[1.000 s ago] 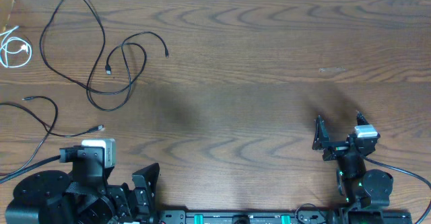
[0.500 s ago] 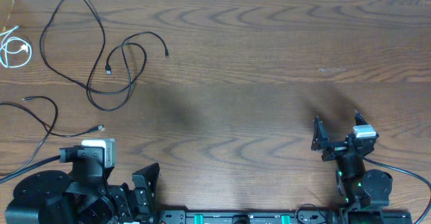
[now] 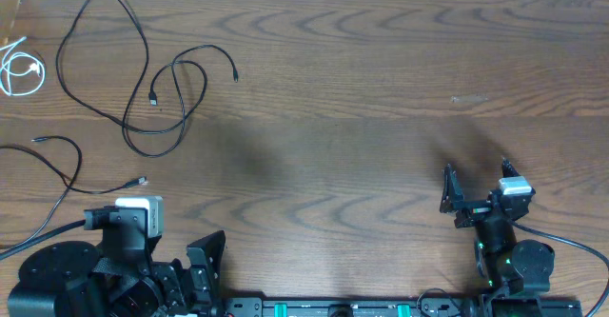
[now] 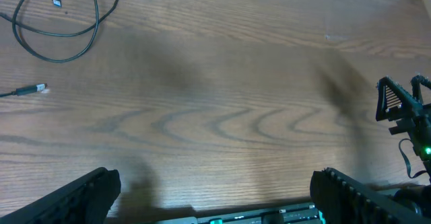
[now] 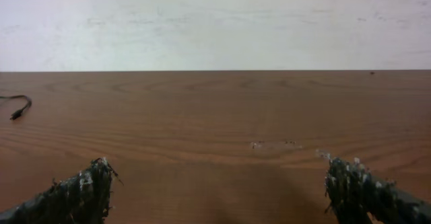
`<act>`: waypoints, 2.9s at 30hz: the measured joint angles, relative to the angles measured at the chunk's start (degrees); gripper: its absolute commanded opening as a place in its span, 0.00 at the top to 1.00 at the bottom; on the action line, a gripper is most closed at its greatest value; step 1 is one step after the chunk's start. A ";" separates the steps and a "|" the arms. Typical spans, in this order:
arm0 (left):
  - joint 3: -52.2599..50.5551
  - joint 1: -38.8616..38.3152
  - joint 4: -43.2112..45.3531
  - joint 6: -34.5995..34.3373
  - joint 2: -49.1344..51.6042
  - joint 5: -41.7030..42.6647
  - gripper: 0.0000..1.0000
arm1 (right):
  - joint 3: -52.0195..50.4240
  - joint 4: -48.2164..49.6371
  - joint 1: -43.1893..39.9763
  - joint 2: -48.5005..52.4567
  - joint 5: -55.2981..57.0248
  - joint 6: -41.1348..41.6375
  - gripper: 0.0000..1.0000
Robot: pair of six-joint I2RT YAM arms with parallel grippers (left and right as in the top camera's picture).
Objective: Untangle cables
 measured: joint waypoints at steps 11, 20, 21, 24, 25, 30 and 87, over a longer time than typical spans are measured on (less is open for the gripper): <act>0.00 0.00 -1.42 0.00 0.00 -0.02 0.05 | 0.00 0.00 0.00 0.00 0.00 0.00 0.01; 0.00 0.00 -1.31 0.00 0.00 0.00 0.05 | 0.00 0.00 0.00 0.00 0.00 0.00 0.01; 0.00 0.00 -1.33 0.00 0.00 0.00 0.05 | 0.00 0.00 0.00 0.00 0.00 0.00 0.01; -0.66 0.00 -1.14 0.00 -0.44 0.00 0.05 | 0.00 0.00 0.00 -0.02 0.00 0.00 0.01; -1.44 0.00 -1.14 0.00 -0.96 0.00 0.05 | 0.00 0.00 0.00 -0.02 -0.02 0.00 0.01; -6.62 0.00 -1.22 0.00 -5.66 -0.02 0.05 | 0.00 0.02 0.00 -0.02 0.00 0.00 0.01; -76.15 8.98 72.96 9.25 -40.13 4.94 0.05 | 0.00 0.02 0.00 -0.02 0.00 0.00 0.01</act>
